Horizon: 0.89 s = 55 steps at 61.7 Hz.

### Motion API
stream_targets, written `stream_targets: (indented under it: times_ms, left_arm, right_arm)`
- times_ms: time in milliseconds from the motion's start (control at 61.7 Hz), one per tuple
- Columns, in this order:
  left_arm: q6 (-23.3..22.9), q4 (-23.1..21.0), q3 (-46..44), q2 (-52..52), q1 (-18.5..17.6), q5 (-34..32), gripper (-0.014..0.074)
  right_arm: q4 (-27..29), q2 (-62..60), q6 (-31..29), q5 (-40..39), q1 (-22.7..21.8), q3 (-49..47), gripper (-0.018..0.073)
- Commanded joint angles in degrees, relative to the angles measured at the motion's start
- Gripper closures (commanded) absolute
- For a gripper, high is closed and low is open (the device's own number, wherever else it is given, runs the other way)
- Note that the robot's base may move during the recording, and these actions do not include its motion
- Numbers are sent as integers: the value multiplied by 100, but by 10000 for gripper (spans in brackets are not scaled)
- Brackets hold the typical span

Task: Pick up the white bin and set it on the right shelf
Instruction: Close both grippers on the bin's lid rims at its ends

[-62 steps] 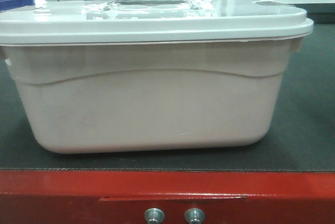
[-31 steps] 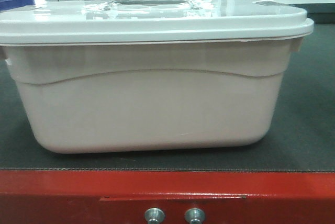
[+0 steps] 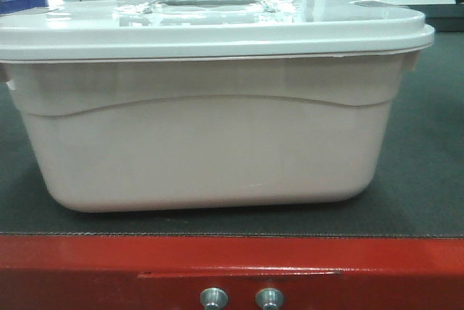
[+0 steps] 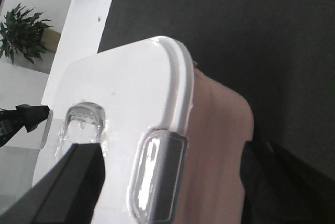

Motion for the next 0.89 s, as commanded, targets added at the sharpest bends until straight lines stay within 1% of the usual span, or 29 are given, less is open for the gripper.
stream_targets:
  times_ms: [0,65,243,422,551,778,876]
  left_arm:
    - [120,-654,-184,75,19,665,112]
    - [120,-668,-184,260,8,689,112]
    - [123,-705,-184,525,8,702,112]
    - [123,-990,-184,532,-26,702,112]
    - [123,-1042,-184,532,-245,702,112]
    - [123,-1107,-184,532,-771,702,112]
    - [123,-1158,-184,532,-876,702,112]
  right_arm:
    - [498,-61,-138,766,-7,-195,-64]
    - [498,34,-183,766,58,-195,-64]
    - [499,182,-244,766,464,-195,-64]
    - [504,274,-282,722,809,-195,-64]
    - [541,378,-282,721,920,-195,-64]
    - [695,427,-282,764,1004,-195,-64]
    - [790,427,-282,763,1004,-195,-64]
